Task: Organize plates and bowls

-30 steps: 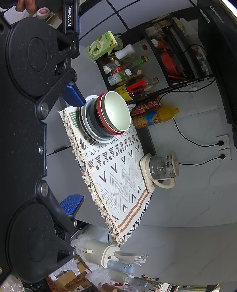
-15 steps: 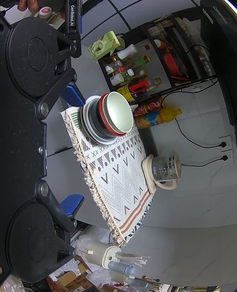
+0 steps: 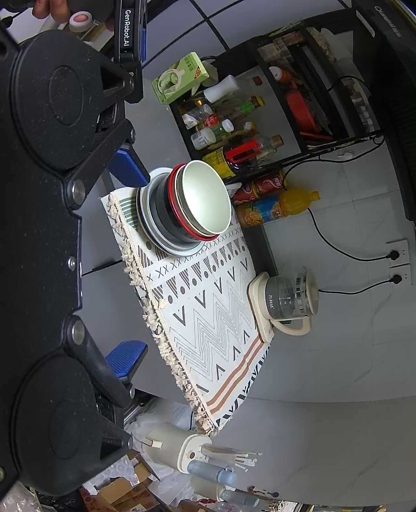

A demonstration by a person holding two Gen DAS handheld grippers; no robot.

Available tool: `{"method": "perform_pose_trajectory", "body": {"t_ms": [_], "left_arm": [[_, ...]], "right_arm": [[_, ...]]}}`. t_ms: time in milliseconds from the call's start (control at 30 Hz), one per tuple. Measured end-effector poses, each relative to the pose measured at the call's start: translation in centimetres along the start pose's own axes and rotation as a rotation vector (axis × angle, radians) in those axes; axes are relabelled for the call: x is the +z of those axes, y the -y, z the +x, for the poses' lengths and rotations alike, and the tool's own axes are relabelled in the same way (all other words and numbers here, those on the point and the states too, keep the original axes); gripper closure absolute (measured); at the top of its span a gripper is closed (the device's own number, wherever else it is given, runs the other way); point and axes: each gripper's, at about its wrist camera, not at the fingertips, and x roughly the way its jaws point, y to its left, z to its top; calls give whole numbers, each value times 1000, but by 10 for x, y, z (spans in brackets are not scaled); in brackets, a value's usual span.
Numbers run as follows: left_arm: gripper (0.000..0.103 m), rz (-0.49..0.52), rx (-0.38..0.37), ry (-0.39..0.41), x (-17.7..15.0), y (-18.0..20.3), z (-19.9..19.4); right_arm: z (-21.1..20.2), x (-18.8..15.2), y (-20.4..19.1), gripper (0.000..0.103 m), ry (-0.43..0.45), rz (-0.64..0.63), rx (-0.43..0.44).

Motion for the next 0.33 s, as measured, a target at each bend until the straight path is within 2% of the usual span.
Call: {"method": "perform_pose_trajectory", "body": {"t_ms": [333], "left_arm": [[0, -1, 0, -13, 9, 0, 16]], "right_arm": [[17, 6, 1, 0, -18, -3, 5]]}}
